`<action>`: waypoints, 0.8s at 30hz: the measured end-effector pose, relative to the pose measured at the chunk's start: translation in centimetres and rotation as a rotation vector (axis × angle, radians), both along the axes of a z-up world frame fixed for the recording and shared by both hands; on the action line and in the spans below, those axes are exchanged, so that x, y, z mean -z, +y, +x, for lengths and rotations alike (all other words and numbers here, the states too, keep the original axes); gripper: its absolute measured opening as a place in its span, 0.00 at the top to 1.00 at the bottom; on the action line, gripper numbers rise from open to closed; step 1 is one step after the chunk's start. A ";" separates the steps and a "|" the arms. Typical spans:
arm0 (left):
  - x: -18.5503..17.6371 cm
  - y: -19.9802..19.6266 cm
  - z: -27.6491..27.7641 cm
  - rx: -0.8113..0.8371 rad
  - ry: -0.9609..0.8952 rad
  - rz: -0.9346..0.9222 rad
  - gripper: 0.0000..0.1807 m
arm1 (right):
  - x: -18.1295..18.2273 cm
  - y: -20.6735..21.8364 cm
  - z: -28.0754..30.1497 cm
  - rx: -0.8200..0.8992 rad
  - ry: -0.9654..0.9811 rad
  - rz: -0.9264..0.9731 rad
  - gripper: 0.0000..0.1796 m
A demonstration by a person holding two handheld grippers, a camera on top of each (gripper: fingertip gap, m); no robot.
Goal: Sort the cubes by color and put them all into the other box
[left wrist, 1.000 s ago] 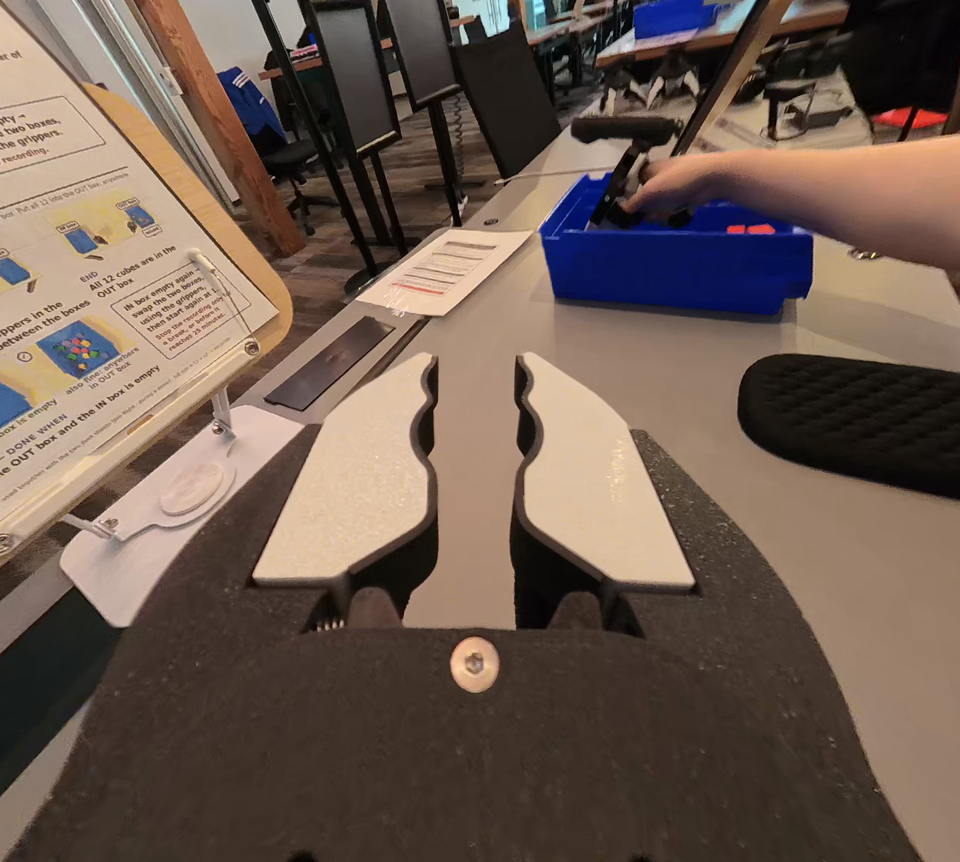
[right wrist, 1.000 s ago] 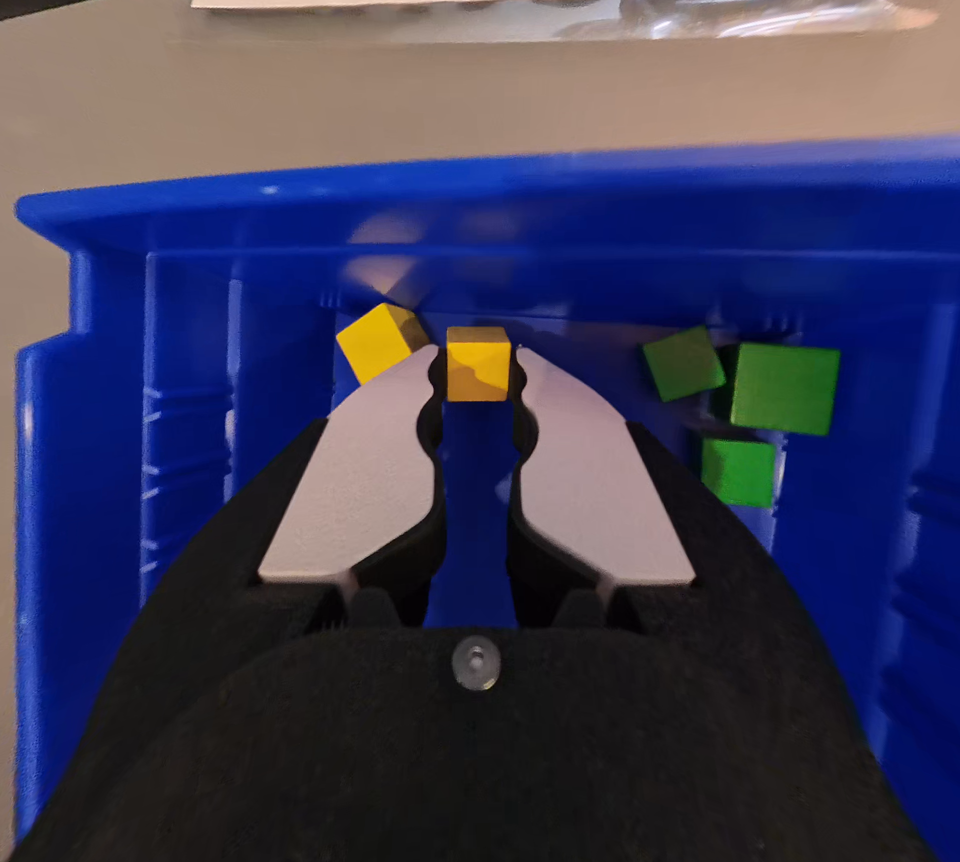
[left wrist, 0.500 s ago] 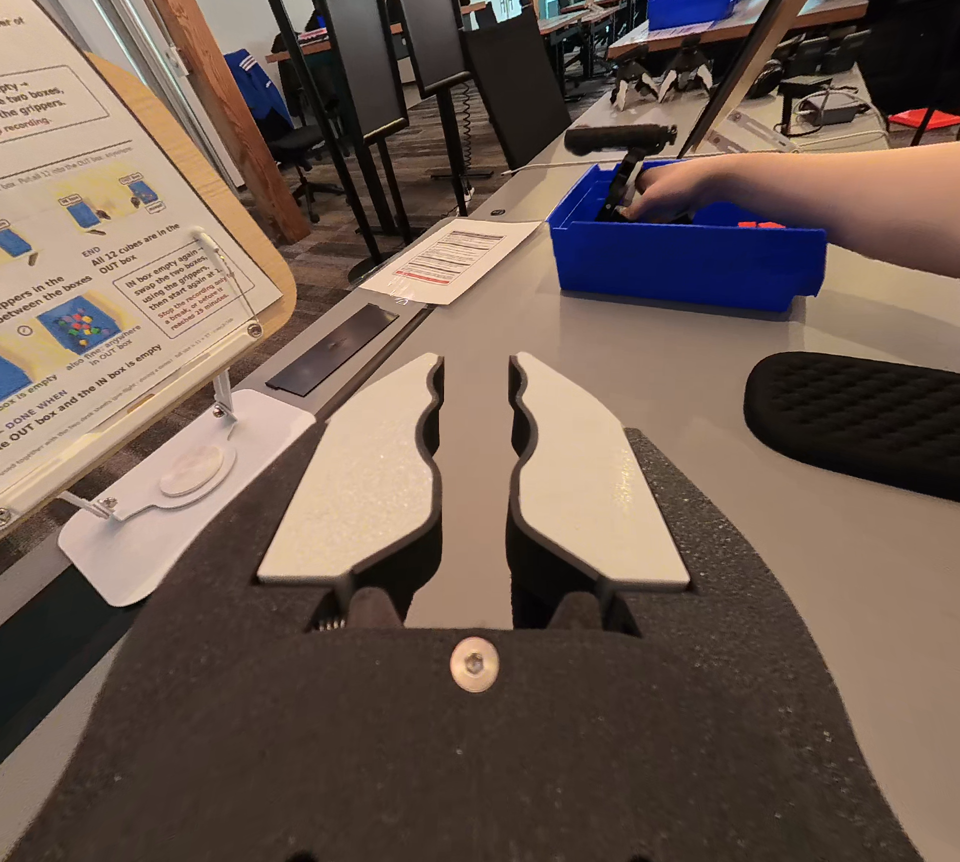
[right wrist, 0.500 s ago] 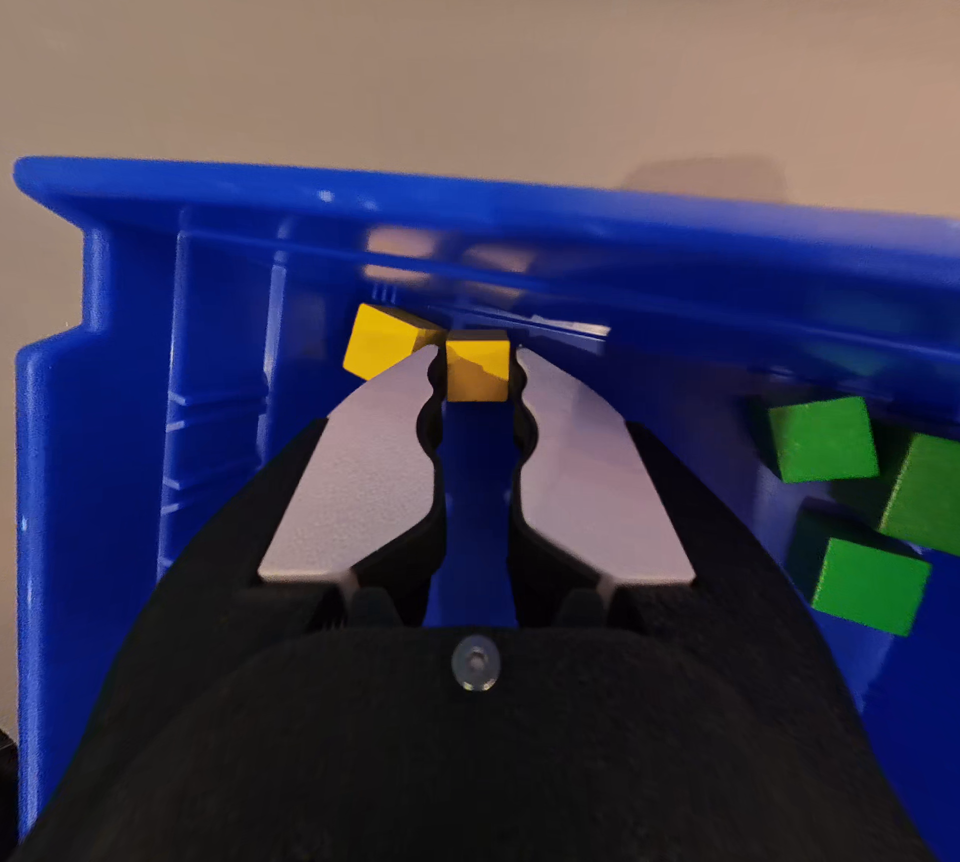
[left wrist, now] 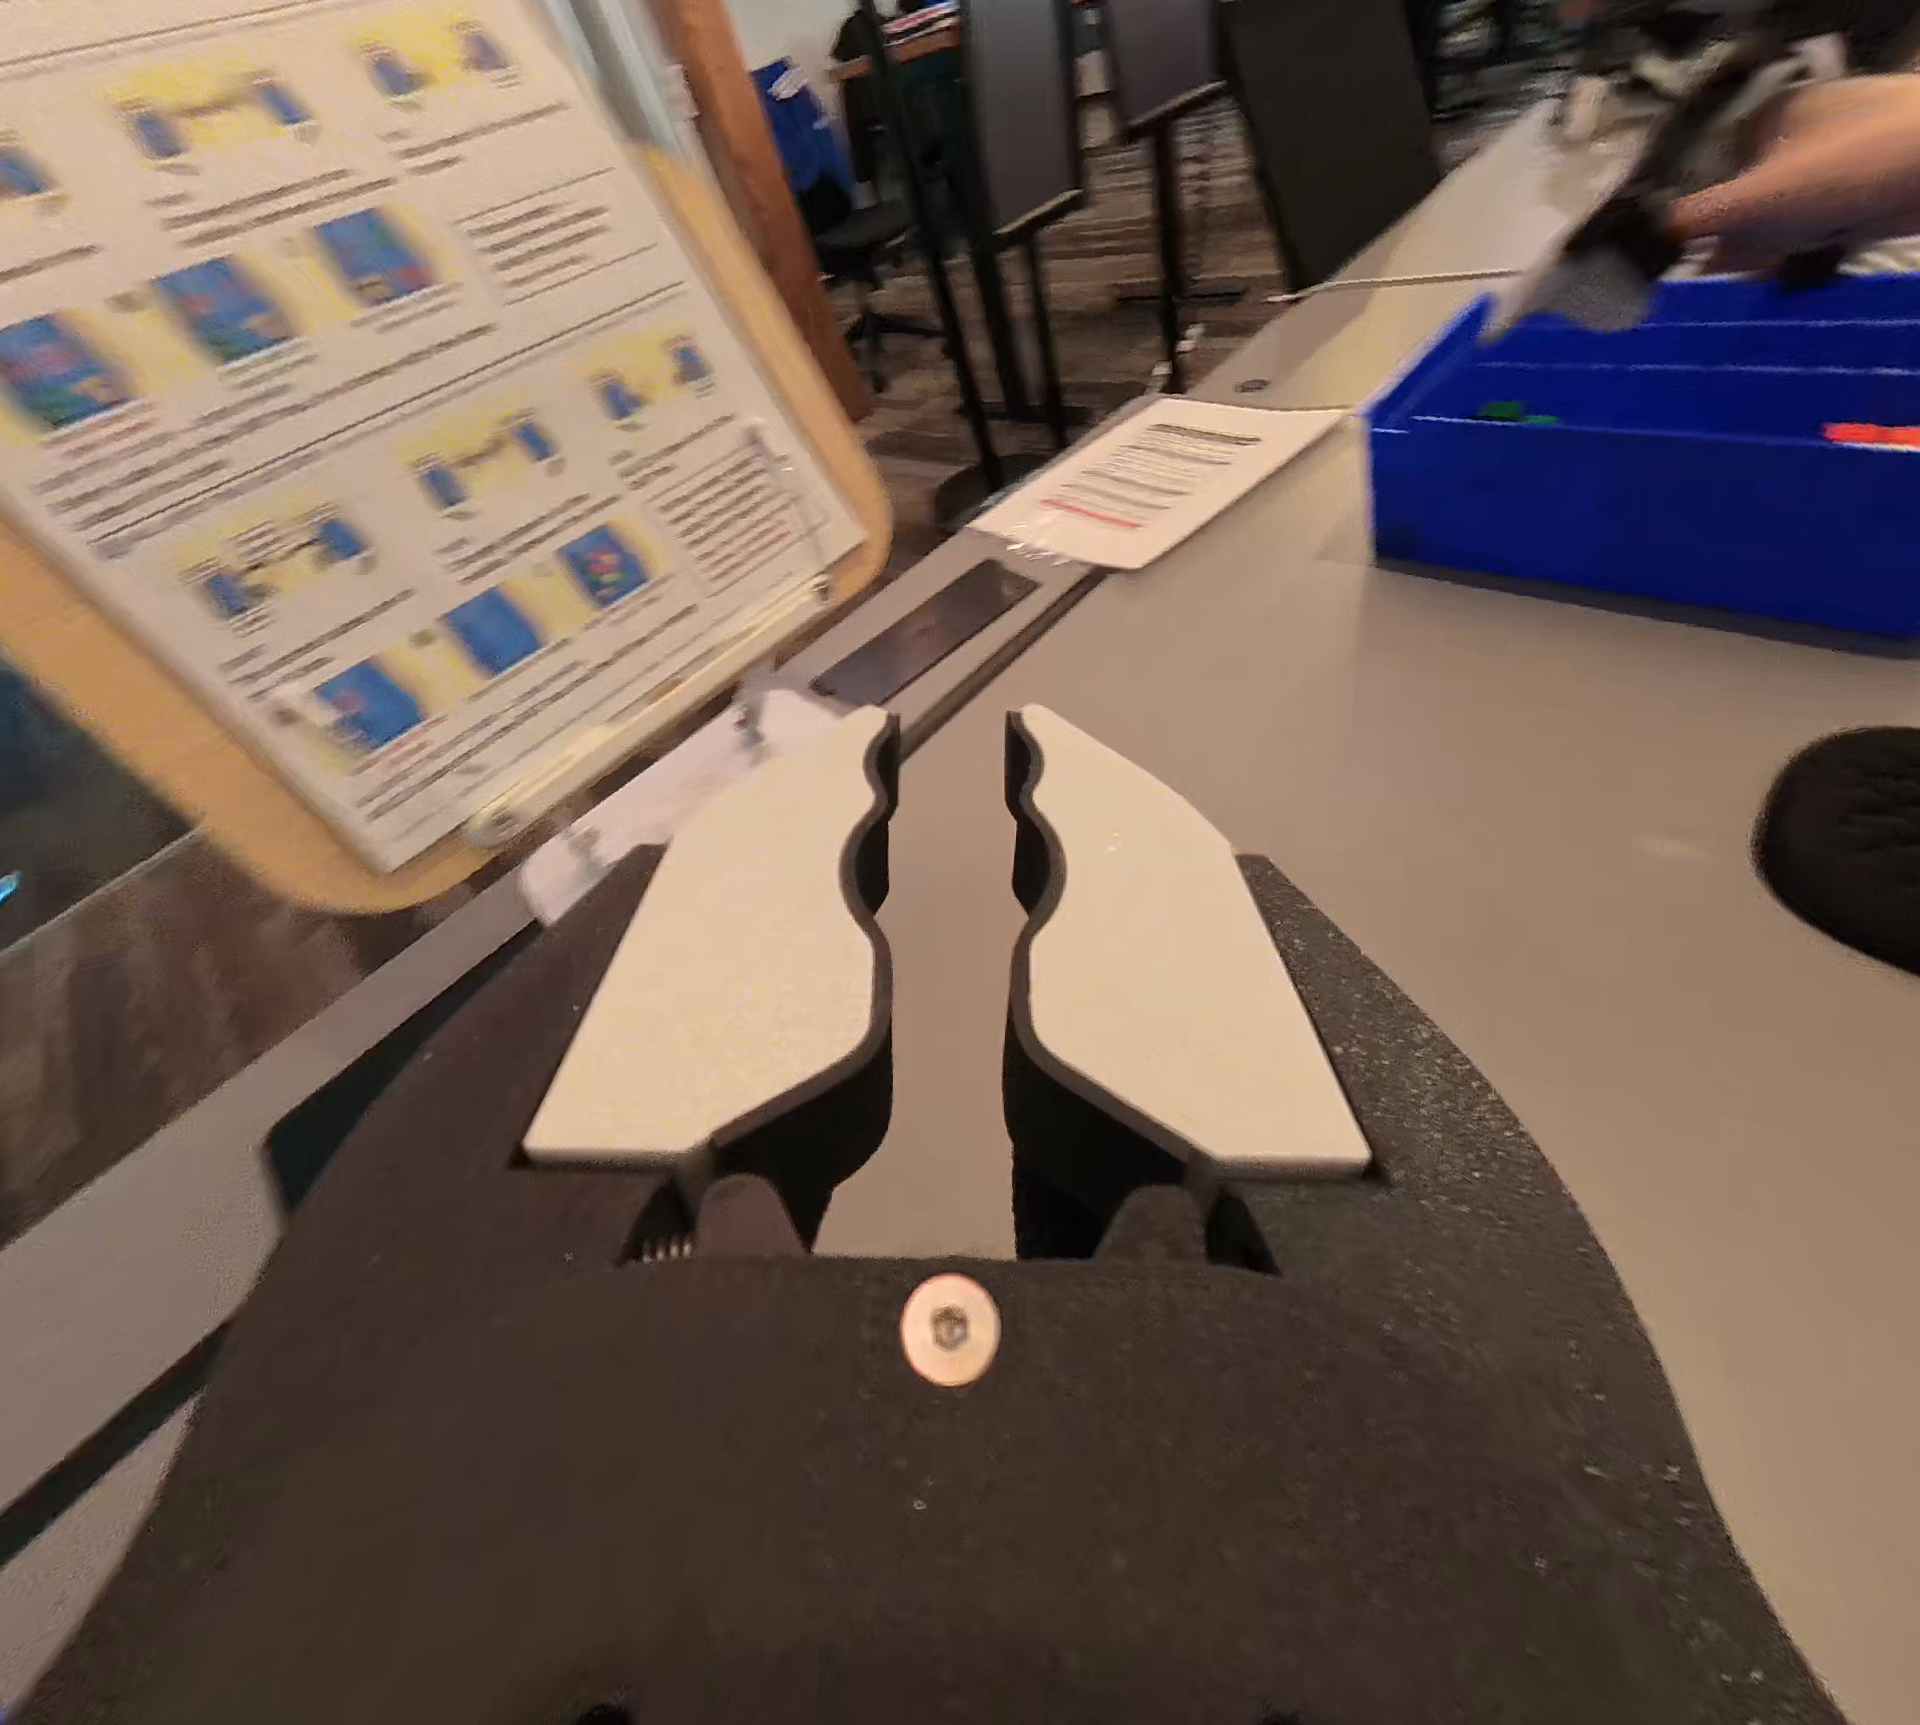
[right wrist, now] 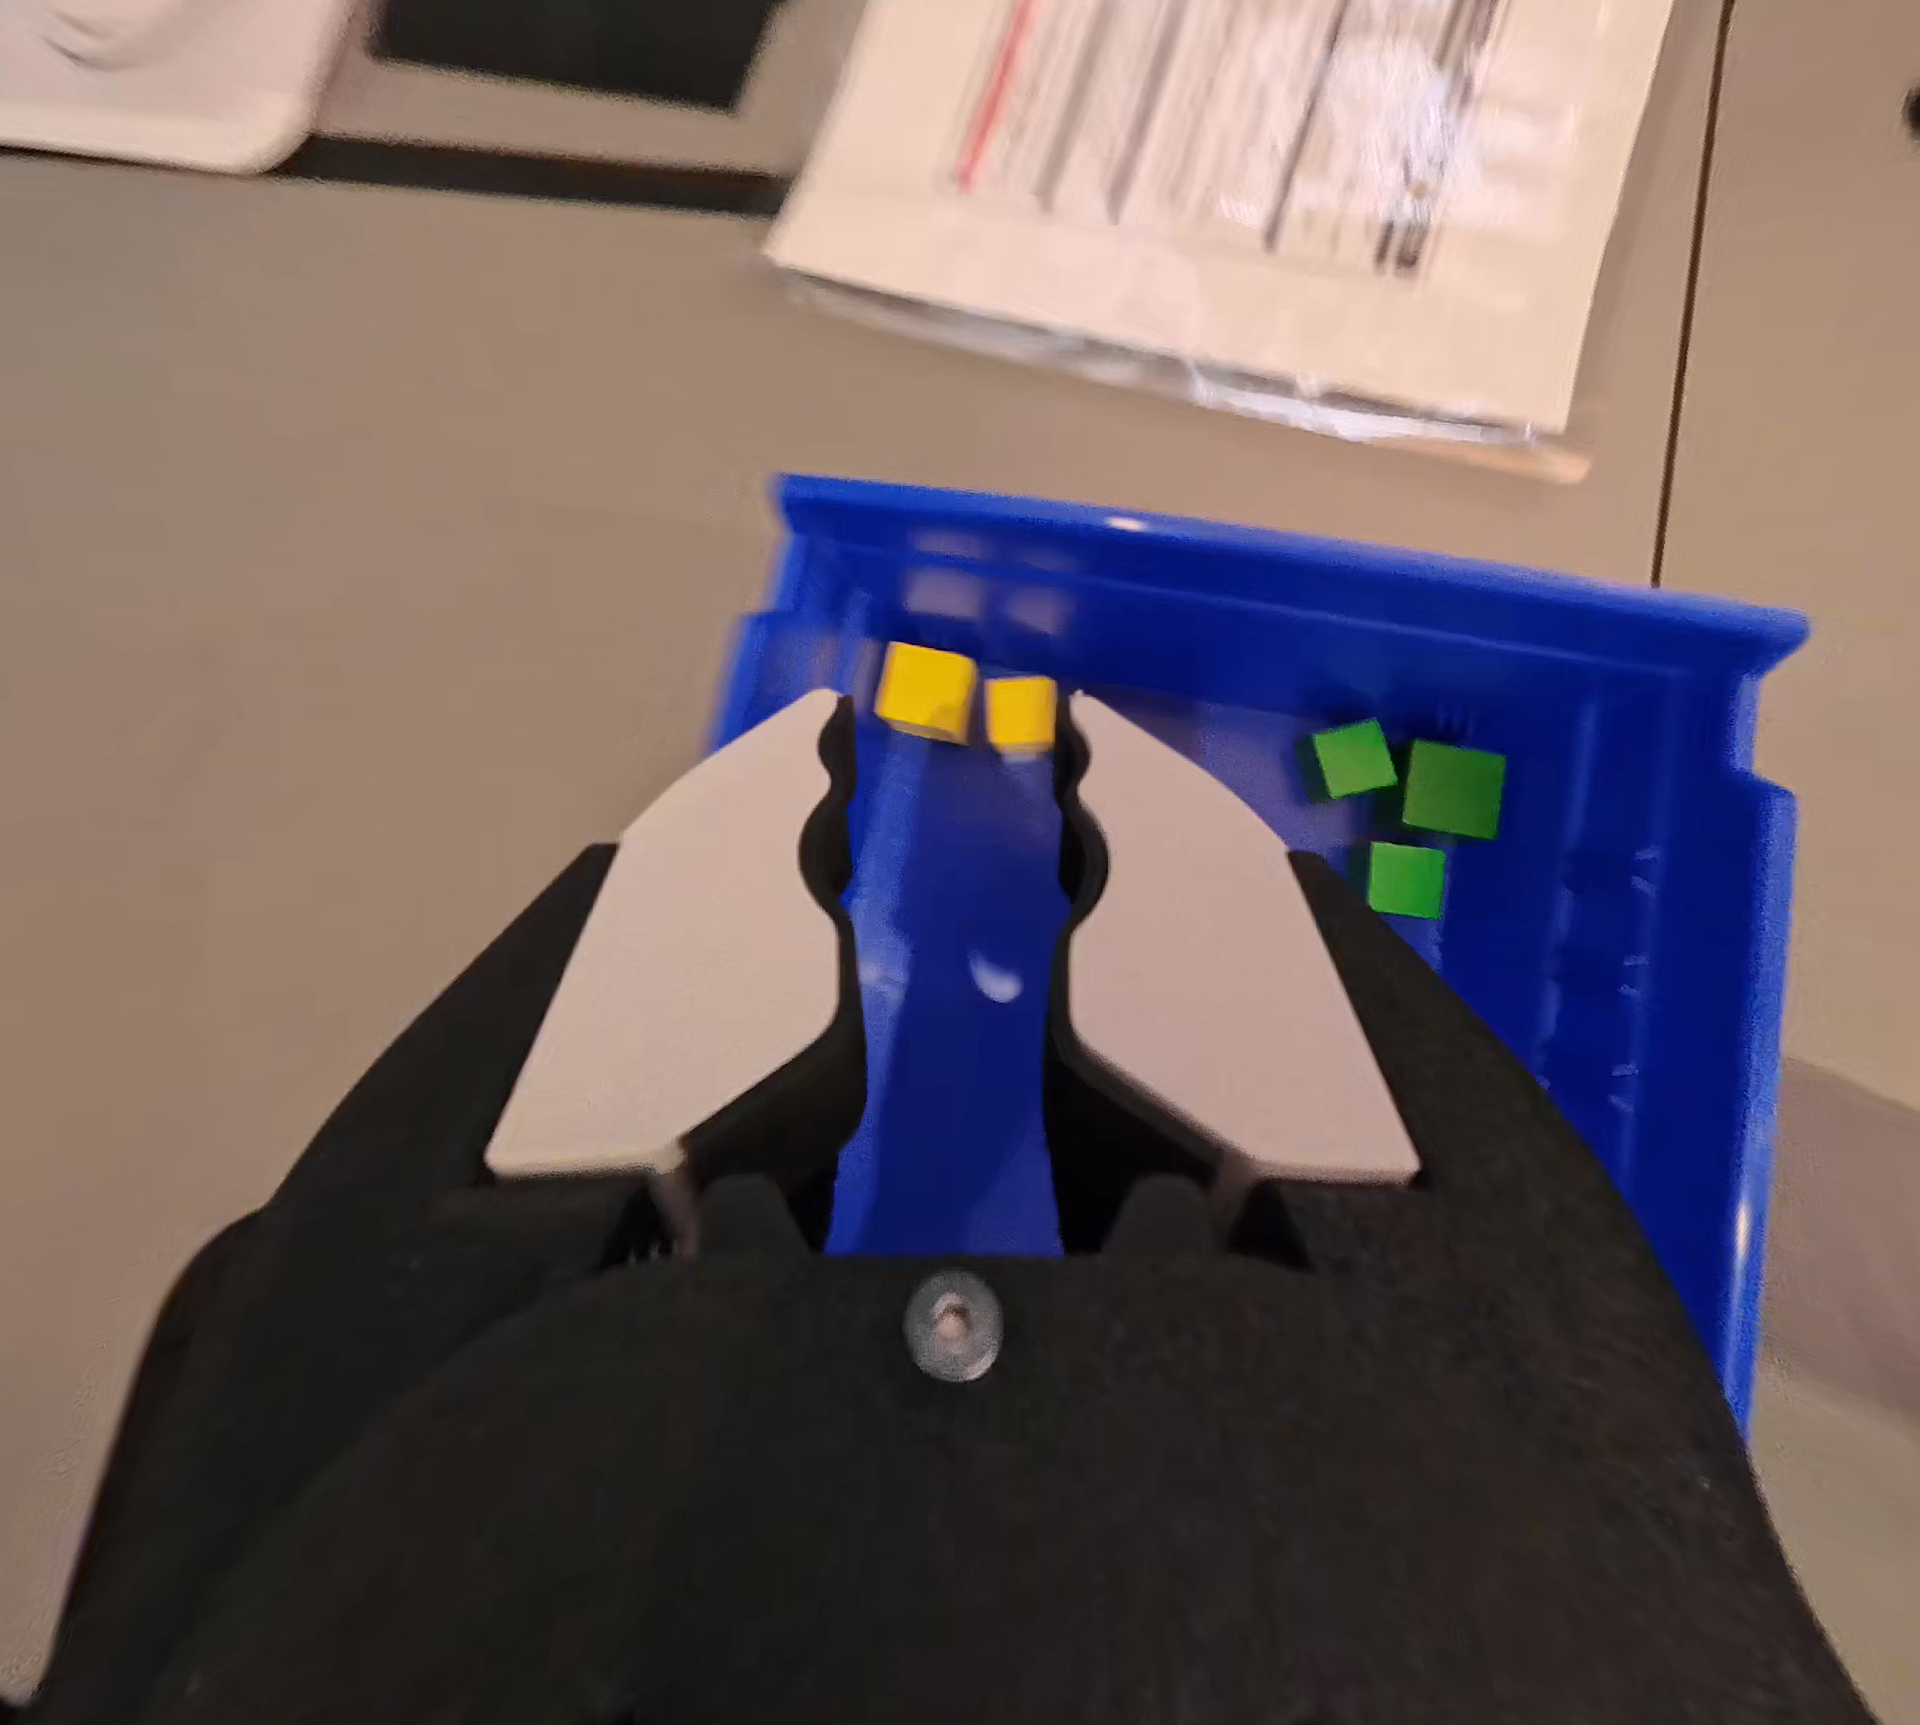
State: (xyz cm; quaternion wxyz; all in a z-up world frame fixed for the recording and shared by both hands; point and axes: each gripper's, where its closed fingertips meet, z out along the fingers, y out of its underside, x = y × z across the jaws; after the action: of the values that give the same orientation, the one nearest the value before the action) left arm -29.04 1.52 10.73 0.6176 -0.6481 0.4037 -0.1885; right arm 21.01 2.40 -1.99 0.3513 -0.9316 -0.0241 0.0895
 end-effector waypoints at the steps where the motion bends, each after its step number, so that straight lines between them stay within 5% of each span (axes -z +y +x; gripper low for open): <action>1: -0.3 0.7 -1.9 -0.078 -0.003 -0.005 0.90 | -1.9 -0.6 -1.3 -0.020 0.012 0.050 0.80; 8: 0.2 2.7 -22.5 -0.572 0.058 -0.133 0.91 | -10.2 -5.7 -13.1 -0.309 -0.007 0.250 0.81; 12: 2.3 3.5 -33.1 -0.663 0.319 -0.099 0.97 | -11.9 -5.9 -18.1 -0.424 -0.002 0.274 0.81; 19: 12.4 4.8 -43.1 -0.592 0.918 -0.253 0.96 | -11.1 -4.4 -25.1 -0.552 0.114 0.306 0.82; 24: 17.9 5.0 -45.9 -0.397 1.233 -0.426 0.93 | -7.1 -4.6 -26.2 -0.614 0.084 0.115 0.83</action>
State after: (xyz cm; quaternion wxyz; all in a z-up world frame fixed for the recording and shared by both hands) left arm -74.94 6.54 -7.19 0.1564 -0.8062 0.5095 0.2568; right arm -5.18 -2.24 5.11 0.3608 -0.8547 -0.2950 0.2285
